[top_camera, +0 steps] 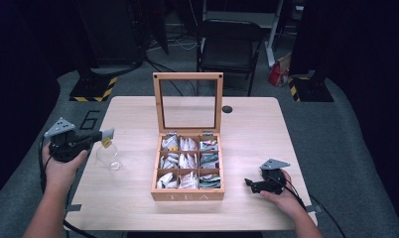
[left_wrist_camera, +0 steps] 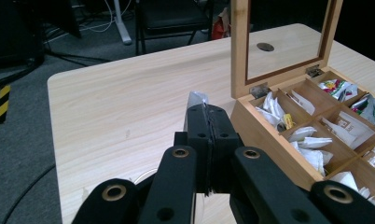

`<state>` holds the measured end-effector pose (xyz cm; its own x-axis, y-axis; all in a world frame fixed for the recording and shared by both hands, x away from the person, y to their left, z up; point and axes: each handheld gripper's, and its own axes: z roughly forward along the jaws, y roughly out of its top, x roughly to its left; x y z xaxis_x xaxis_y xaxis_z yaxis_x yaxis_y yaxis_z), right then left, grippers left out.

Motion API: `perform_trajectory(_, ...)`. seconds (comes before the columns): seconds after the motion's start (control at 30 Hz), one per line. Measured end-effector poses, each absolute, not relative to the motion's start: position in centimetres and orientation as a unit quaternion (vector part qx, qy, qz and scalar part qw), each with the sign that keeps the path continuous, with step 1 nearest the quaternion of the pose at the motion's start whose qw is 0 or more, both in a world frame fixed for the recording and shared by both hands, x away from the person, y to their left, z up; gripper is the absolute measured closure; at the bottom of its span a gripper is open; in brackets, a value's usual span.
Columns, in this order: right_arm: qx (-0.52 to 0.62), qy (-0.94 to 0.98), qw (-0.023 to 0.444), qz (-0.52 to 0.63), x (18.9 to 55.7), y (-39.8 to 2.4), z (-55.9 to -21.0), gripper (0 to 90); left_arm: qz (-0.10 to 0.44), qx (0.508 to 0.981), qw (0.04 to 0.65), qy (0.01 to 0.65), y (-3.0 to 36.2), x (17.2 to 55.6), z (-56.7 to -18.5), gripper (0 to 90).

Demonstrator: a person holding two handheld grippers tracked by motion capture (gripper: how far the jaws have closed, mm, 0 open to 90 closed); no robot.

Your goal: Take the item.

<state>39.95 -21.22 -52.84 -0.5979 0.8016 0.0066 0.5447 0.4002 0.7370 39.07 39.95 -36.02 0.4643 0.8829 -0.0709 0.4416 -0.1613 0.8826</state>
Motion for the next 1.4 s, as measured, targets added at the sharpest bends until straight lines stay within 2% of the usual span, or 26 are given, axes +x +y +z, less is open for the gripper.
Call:
perform_trajectory(0.47, 0.412, 0.817, 0.177, 0.361, 39.9, -21.2, -52.8, 12.9, 0.247, 0.712, 0.457, 0.472, 41.2, 38.6, -36.4, 89.4)
perform_trajectory(1.4, 0.412, 0.817, 0.177, 0.361, 39.9, -21.2, -52.8, 12.9, 0.222, 0.717, 0.436, 0.497, 41.9, 38.7, -39.1, 89.4)
